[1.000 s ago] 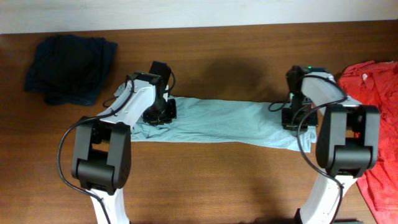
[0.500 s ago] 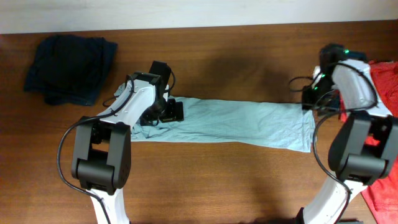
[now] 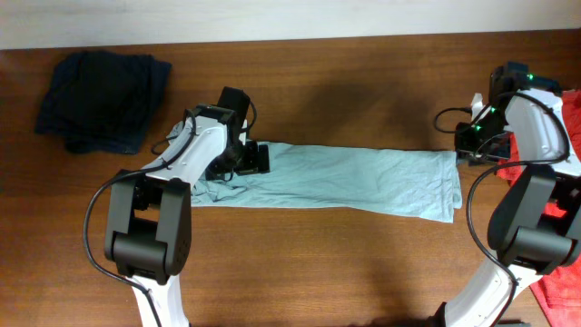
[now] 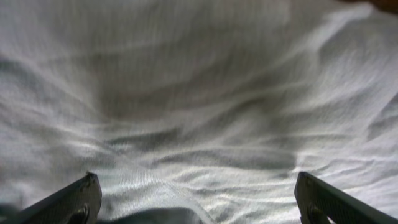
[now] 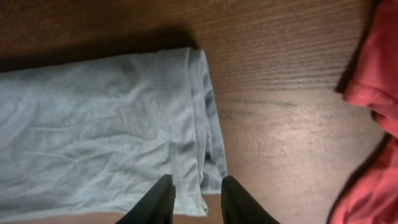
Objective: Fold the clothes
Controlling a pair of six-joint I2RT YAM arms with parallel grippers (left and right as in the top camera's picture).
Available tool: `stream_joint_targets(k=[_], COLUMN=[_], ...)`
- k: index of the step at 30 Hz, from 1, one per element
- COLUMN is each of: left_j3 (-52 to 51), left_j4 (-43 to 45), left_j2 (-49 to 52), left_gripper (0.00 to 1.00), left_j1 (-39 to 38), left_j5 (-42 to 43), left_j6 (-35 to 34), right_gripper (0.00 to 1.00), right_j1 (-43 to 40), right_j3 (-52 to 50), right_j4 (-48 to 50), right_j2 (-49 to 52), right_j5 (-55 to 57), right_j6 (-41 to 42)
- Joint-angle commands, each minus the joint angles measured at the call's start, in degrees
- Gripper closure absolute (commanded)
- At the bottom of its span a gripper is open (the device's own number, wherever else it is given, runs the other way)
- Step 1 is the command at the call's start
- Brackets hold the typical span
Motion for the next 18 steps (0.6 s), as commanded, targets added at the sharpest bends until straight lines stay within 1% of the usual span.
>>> stream_joint_targets(k=[1, 8, 18], left_j3=[-0.59, -0.59, -0.59], left_j4=[0.39, 0.42, 0.39], left_j2=[-1.29, -1.29, -1.29], left_gripper=[0.01, 0.01, 0.01], left_j1=[-0.17, -0.17, -0.17], left_j5=[0.59, 0.59, 0.59], left_j6=[0.22, 0.22, 0.22], right_gripper=[0.70, 0.71, 0.72], right_j1=[0.33, 0.39, 0.83], right_j3=[-2.80, -8.66, -12.52], right_j4=[1.99, 8.68, 11.82], right_j2=[-1.16, -1.16, -1.14], right_j5=[-1.07, -1.55, -3.23], right_j6=[-0.70, -0.70, -0.63])
